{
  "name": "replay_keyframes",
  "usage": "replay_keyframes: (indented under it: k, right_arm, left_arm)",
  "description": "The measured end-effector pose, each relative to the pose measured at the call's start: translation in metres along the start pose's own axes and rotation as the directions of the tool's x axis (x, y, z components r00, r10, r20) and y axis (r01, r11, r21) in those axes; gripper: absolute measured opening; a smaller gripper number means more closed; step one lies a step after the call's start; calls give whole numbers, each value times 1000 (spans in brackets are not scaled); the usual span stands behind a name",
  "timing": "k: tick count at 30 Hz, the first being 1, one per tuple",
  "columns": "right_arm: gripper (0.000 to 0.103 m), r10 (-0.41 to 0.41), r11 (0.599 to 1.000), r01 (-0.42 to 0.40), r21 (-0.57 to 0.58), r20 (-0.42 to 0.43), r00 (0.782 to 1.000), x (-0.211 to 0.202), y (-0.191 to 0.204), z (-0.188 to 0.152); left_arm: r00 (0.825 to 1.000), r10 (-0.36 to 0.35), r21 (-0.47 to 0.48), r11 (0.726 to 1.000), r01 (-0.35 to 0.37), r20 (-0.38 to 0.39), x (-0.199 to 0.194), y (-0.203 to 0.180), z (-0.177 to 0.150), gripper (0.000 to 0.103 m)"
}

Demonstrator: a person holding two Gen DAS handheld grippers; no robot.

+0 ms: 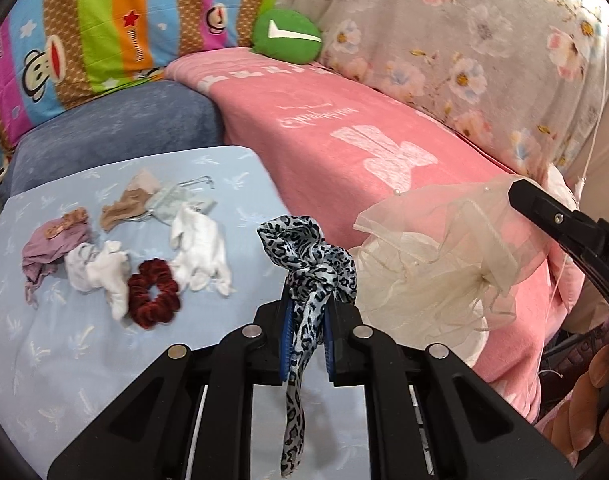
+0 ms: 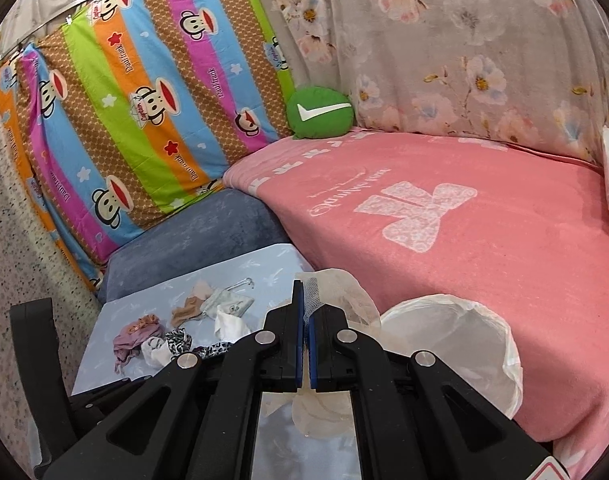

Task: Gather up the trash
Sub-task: 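Carry the scarf and sheer fabric over the white bin, then open both tools to drop the scarf and fabric into the bin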

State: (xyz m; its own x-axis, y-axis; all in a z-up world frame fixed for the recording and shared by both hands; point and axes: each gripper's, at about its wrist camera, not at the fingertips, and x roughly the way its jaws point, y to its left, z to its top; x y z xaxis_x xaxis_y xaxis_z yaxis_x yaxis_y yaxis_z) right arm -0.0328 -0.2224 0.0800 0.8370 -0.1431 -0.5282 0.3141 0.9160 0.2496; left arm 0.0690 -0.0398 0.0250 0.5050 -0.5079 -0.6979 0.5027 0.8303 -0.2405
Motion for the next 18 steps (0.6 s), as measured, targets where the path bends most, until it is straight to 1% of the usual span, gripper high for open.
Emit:
replay_keyframes:
  k: [8,12,14,15,18]
  right_arm:
    - [1,-54,997,55,57,-19,998,-2,-51,-5]
    - [2,-69,994,71,78,-35,997,0,-69,-8]
    - [4,-72,993,75,90,-41,997,2,-77,-8]
    - [7,-74,992,78,96,-42,996,2,-81,-9]
    - [8,-83,991,87,106,-45,996,2,-89,-11]
  left_arm:
    - [998,-45,70,996,48,-44,22,-49,3,13]
    - [996,-62,100,993,68,-62,33,-71,2,14]
    - [996,-63,115,991,70,-68,37,-80,2,14]
    - [995,-62,123,990,71,-73,40,-84,2,14]
    - [995,-56,143,987,67,-79,46,-94,2,15]
